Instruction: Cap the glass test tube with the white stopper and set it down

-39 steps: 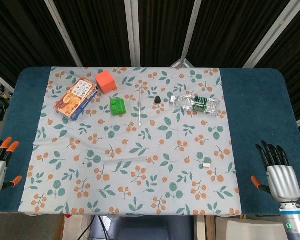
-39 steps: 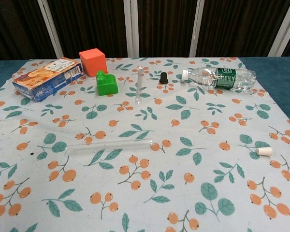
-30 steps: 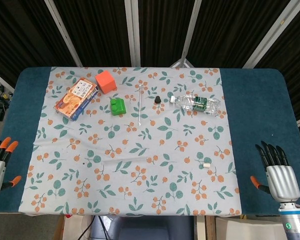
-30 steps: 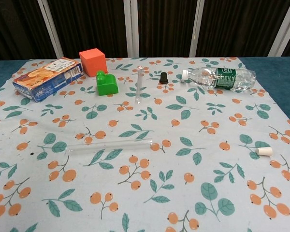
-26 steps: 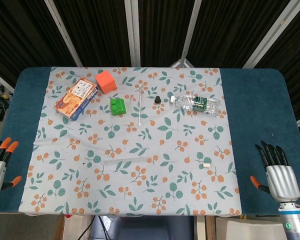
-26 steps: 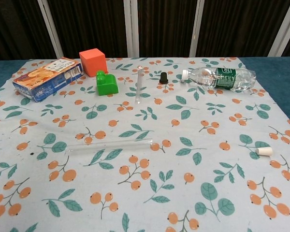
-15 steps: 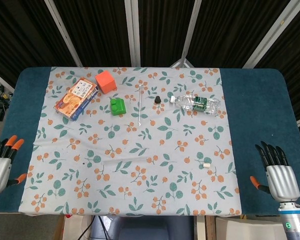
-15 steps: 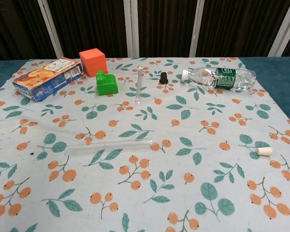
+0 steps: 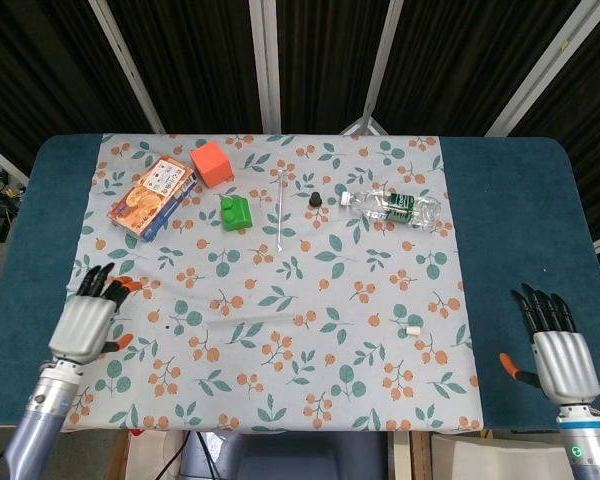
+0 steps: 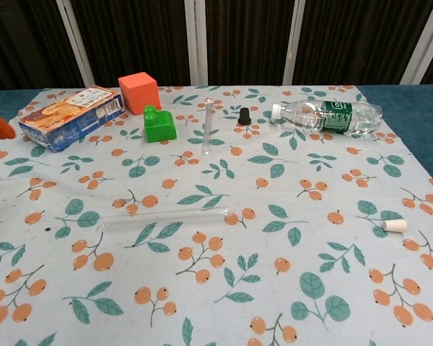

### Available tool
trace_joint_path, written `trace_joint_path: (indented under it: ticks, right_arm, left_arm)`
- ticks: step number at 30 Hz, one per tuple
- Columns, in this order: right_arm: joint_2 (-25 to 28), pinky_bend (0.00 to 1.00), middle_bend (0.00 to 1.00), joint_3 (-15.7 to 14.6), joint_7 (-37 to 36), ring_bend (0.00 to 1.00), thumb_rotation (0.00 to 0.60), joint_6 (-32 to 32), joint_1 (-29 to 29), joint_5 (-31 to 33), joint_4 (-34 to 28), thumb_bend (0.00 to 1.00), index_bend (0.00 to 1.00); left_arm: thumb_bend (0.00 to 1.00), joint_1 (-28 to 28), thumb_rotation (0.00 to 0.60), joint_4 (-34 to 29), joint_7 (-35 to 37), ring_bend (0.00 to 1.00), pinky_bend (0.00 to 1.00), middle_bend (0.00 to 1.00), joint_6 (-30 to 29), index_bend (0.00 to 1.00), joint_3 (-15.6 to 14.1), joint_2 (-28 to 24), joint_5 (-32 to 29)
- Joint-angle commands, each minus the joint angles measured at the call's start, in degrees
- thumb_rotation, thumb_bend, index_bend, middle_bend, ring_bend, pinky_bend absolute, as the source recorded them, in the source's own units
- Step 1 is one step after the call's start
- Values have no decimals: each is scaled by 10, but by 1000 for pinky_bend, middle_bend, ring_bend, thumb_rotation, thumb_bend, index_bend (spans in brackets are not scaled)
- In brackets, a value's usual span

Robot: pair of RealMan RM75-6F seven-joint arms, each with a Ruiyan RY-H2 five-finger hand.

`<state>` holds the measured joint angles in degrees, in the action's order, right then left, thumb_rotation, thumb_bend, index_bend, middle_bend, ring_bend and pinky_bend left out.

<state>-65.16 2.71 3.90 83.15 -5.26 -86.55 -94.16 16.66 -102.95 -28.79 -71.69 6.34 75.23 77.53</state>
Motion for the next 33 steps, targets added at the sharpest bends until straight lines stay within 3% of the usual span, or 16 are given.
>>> trace_joint_path:
  ticks: [1, 6, 15, 33]
  right_arm:
    - [1, 0, 0, 0, -3, 0, 600, 1, 1, 1, 1, 272, 0]
    - [5, 0, 0, 2, -11, 0, 600, 1, 3, 6, 1, 272, 0]
    - [7, 0, 0, 4, -20, 0, 600, 1, 4, 11, 0, 272, 0]
    - [7, 0, 0, 3, -26, 0, 600, -5, 2, 13, -5, 272, 0]
  left_arm:
    - [331, 34, 600, -6, -61, 34, 0, 281, 17, 292, 22, 59, -41]
    - [410, 62, 600, 18, -113, 49, 0, 328, 17, 331, 36, 122, -72]
    - [424, 99, 600, 57, -167, 51, 0, 353, 17, 352, 54, 216, -140]
    - [424, 146, 600, 98, -238, 52, 0, 382, -7, 385, 57, 320, -210]
